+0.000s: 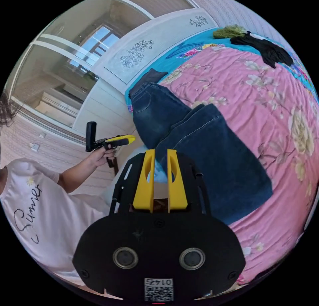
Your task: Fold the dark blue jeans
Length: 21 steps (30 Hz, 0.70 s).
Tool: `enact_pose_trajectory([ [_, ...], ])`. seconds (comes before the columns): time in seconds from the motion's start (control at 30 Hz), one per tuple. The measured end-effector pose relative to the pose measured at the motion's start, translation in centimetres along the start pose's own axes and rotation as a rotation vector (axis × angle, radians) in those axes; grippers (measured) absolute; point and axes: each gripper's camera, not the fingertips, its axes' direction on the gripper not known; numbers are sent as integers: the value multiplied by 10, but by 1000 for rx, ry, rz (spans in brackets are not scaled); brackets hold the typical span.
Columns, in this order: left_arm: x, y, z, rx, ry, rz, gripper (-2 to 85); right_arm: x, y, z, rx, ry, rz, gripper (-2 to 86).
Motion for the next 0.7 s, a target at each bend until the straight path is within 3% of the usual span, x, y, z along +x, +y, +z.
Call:
enact_pose_trajectory([
  [0.1,20,-13,18,-53,-17,31,83,-5,-76,-14,13,150,-95,111],
  [0.2,17,-23,38,-90,-71,5,105,8,-150,-12,-29,252,-25,136],
  [0.43,4,-23,44,-148,-120,-24,103,20,-255,19,-309,232,143,97],
  [0.5,-2,-24,38,-145,-112,-32,91,-6,-275,0,-274,302,62,46],
  [0.7,-27,-25,18,-142,-30,-95,57,-73,-310,-61,-175,312,-208,14],
])
